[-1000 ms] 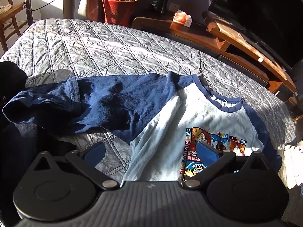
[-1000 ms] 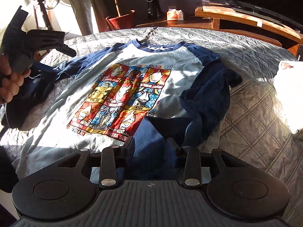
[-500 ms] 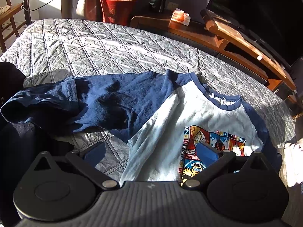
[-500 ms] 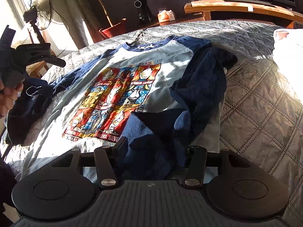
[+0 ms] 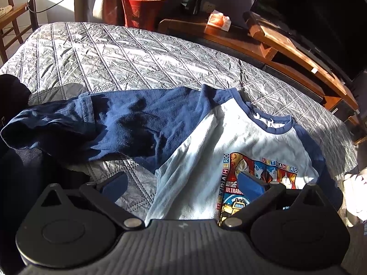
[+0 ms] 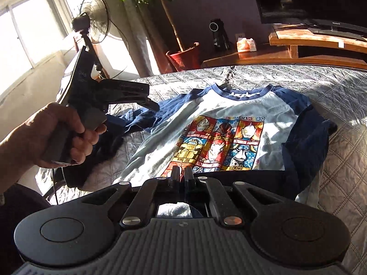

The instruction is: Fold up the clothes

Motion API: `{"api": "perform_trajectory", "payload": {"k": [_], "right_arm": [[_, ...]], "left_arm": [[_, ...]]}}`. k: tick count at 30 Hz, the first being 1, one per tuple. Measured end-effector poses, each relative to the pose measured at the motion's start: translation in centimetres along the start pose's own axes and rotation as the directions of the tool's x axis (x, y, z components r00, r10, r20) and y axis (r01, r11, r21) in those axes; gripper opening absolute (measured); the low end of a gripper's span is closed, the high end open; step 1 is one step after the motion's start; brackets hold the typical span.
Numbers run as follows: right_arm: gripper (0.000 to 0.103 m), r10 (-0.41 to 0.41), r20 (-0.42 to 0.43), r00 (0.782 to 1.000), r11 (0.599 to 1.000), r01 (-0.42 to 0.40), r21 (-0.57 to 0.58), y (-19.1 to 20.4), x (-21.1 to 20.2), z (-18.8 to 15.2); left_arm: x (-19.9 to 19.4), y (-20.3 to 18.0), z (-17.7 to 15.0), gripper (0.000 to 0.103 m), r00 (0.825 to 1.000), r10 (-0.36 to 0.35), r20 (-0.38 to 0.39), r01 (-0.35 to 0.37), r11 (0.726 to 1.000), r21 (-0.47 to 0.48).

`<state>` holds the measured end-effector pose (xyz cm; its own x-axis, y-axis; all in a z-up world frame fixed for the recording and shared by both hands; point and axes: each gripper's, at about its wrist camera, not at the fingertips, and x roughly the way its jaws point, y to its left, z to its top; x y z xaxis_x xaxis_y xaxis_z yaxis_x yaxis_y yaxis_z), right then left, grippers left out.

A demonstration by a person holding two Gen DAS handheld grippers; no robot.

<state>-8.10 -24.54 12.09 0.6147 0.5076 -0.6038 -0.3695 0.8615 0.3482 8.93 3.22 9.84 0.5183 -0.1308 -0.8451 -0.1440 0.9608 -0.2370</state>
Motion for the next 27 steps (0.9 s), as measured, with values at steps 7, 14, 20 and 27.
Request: {"api": "perform_trajectory", "payload": {"k": [7, 14, 20, 27], "right_arm": [[0.007, -0.131, -0.173, 0.976, 0.931, 0.061, -0.359, 7.7, 5.6, -2.9], [0.057, -0.135, 0.026, 0.990, 0.951, 0.122, 0.285, 3.1, 1.7, -3.6], [0.049, -0.320, -0.030, 0.947, 0.819, 0.292, 0.493, 0.7, 1.0, -6.5], [0.055, -0.519, -0.002, 0.855, 0.701, 0.427, 0.571, -0.8, 1.2, -7.9]], "left_arm": [[-0.1, 0.5, 0.1, 0.102, 1.000, -0.018, -0.006, 0.018, 1.000, -0.022], [-0.5, 1.0, 0.5, 0.102, 1.000, -0.020, 0.004, 0.020, 0.999, -0.034], [-0.6, 1.1, 0.3, 0.102, 1.000, -0.026, 0.001, 0.026, 0.999, -0.025], [-1.1, 1.9, 0.6, 0.102, 0.999, -0.038, 0.008, 0.038, 0.998, -0.049]]}}
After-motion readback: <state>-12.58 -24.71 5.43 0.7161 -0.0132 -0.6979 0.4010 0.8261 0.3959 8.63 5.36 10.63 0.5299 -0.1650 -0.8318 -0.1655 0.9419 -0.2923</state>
